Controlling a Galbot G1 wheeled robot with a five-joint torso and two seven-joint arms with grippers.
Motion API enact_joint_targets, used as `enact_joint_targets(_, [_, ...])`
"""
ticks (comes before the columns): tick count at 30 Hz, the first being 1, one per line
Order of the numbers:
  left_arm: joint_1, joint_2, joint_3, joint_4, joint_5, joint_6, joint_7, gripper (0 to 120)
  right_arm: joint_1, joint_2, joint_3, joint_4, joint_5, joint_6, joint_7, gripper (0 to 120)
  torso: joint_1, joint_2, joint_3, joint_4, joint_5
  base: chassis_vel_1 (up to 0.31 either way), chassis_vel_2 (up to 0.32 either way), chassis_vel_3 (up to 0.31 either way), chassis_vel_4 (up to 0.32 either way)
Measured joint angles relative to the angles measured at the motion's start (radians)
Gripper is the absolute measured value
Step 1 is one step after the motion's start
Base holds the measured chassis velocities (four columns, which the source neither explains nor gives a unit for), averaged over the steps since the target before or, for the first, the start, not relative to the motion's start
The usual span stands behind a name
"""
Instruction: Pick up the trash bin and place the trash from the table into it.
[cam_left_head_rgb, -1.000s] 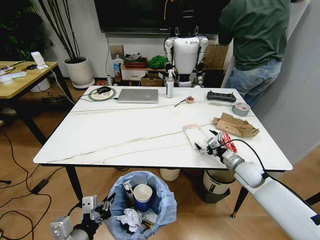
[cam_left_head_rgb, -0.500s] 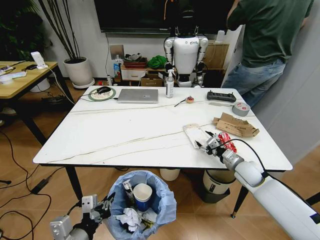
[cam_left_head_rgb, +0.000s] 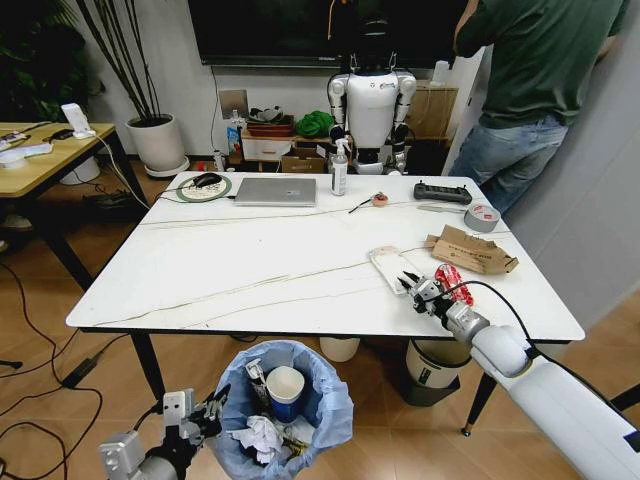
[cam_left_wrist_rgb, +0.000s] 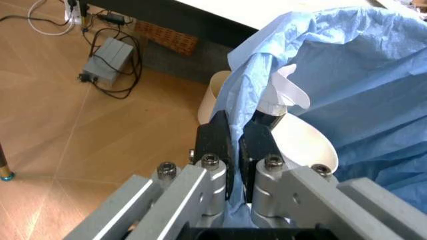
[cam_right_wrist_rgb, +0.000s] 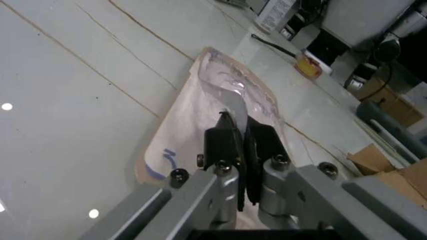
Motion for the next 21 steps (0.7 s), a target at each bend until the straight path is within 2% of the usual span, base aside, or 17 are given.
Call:
enact_joint_targets(12, [-0.004, -0.001, 0.002, 0.000, -0.002, 0.001, -0.004, 0, -0.006, 0.000, 0.008, 0.001, 0.005, 0.015, -0.005, 0, 0.000, 0.000, 0.000, 0.0001, 0.0001, 0.000, 0.000, 0.000, 0.000])
enact_joint_targets(16, [-0.002, 0.002, 0.012, 0.000, -0.002, 0.002, -0.011, 0, -0.026, -0.028, 0.031, 0.074, 0.045, 0.017, -0.015, 0, 0.000, 0.000, 0.000, 0.0001, 0.0005, 0.000, 0.000, 0.000, 0.000])
enact_joint_targets(19, [-0.004, 0.007, 0.025, 0.000, -0.001, 0.003, -0.020, 0, -0.049, -0.100, 0.068, 0.198, 0.101, 0.007, -0.024, 0, 0.000, 0.000, 0.000, 0.0001, 0.0000, 0.000, 0.000, 0.000, 0.000])
enact_joint_targets(21, [-0.012, 0.012, 0.038, 0.002, -0.001, 0.005, -0.026, 0, -0.069, -0.179, 0.098, 0.305, 0.146, -0.002, -0.028, 0, 0.000, 0.000, 0.000, 0.0001, -0.0004, 0.000, 0.000, 0.000, 0.000])
